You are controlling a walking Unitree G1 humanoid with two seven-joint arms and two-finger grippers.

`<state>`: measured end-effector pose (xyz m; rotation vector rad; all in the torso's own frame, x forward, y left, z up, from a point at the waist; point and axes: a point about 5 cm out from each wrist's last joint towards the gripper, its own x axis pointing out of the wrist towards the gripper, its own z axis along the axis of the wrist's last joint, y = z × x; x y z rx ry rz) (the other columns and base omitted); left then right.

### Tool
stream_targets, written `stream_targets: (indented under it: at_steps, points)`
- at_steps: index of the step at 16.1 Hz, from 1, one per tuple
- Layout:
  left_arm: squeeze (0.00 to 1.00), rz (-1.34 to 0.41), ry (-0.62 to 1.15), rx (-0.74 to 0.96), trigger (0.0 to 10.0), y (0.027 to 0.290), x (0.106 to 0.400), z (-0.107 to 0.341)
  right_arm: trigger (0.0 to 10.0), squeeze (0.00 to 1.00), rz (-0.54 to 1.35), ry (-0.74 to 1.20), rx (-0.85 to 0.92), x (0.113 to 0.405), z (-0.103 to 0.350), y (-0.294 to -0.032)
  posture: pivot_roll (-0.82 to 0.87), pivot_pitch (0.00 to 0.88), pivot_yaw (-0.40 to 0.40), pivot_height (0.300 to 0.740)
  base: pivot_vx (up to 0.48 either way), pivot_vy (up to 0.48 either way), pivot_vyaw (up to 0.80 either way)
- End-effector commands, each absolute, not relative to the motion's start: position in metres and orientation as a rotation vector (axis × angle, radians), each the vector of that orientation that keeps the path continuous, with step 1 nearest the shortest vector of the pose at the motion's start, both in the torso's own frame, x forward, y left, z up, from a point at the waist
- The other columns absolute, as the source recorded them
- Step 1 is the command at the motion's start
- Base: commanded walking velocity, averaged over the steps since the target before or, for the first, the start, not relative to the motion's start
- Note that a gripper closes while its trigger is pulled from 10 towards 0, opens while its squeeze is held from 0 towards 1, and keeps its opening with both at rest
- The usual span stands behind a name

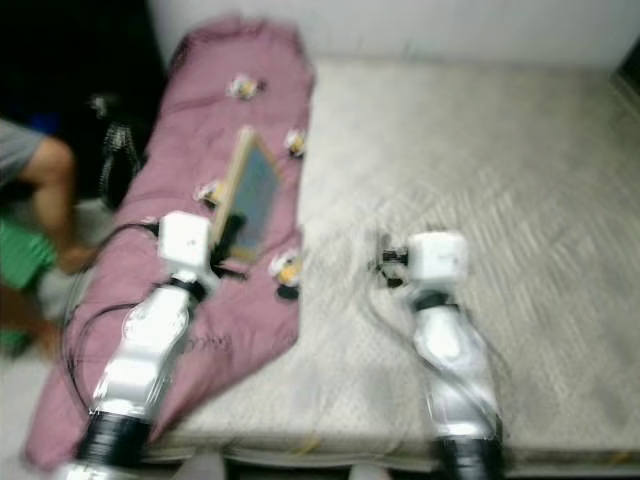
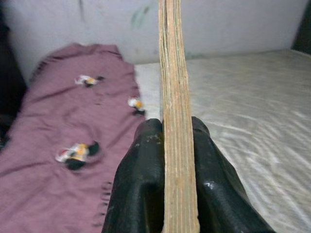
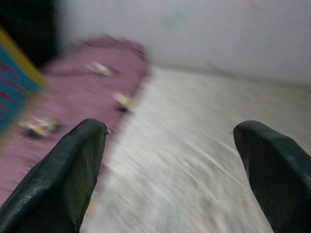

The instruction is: Clean up the room

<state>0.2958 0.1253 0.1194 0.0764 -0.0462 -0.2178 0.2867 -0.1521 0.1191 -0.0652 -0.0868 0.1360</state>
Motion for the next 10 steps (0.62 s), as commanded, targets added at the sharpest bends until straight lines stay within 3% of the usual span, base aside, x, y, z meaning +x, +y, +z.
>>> stream_targets:
  at_steps: [1,5,7,10]
  points:
    - [0.00,-0.170,-0.066,0.081,10.0,0.136,0.295,0.123,10.0,0.00,0.118,-0.082,-0.084,0.283,0.118,-0.158,-0.04,0.000,0.021,0.740,0.000,0.000,0.00]
    - [0.00,-0.207,-0.071,0.072,10.0,0.131,0.296,0.125,10.0,0.00,0.112,-0.082,-0.080,0.281,0.117,-0.159,-0.04,0.000,0.022,0.740,0.000,0.000,-0.67]
    - [0.00,-0.212,-0.078,0.062,10.0,0.129,0.296,0.126,10.0,0.00,0.119,-0.081,-0.081,0.281,0.118,-0.158,-0.04,0.000,0.019,0.740,0.000,0.000,0.00]
    - [0.00,-0.221,-0.086,0.048,10.0,0.126,0.296,0.128,10.0,0.00,0.126,-0.080,-0.077,0.283,0.118,-0.157,-0.04,0.000,0.014,0.740,0.000,-0.265,0.00]
